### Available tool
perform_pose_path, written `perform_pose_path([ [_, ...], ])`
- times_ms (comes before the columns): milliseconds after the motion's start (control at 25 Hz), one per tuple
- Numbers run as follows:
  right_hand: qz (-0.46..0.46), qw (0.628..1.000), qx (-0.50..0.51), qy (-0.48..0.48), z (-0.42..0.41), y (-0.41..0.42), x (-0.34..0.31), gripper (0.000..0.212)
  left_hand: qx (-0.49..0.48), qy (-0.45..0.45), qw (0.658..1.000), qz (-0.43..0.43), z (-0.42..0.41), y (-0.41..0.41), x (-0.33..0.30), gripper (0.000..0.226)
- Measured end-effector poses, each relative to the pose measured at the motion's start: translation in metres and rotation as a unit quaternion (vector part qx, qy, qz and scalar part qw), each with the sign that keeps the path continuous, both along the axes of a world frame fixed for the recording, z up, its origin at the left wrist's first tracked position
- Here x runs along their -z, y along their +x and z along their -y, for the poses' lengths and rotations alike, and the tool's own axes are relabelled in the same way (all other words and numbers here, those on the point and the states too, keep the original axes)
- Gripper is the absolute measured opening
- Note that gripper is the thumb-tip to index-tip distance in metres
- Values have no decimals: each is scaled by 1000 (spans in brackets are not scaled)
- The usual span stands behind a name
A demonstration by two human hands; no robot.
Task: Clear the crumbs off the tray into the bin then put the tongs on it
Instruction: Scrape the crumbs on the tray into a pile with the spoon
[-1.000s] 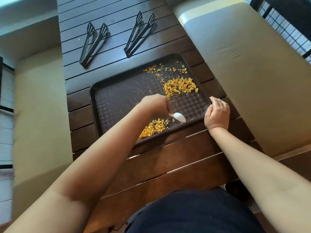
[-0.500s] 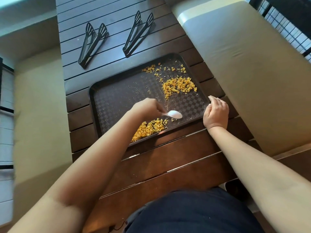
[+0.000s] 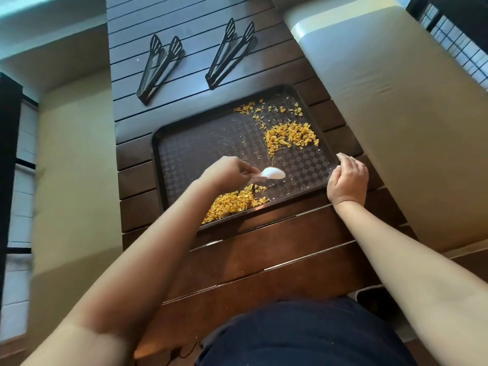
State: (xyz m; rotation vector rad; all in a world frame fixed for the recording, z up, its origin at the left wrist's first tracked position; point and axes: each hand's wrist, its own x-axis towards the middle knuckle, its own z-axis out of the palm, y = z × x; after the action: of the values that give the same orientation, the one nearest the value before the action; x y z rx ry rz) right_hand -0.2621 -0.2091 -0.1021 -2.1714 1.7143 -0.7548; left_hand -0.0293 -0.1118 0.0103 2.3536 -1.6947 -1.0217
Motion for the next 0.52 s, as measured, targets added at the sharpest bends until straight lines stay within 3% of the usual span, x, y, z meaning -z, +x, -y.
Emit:
perform_pose_path([
  [160,6,1000,-1,-3,0,0,0,54,5,7,1000,-26,-1,-13,17,26],
  [360,7,1000,-1,-9,1,0,2,51,-11,87,996,-17,-21,27,6,23],
  [520,4,1000,1,-6,1,0,1,50,-114,19,990,-78,-14,39,7,25],
])
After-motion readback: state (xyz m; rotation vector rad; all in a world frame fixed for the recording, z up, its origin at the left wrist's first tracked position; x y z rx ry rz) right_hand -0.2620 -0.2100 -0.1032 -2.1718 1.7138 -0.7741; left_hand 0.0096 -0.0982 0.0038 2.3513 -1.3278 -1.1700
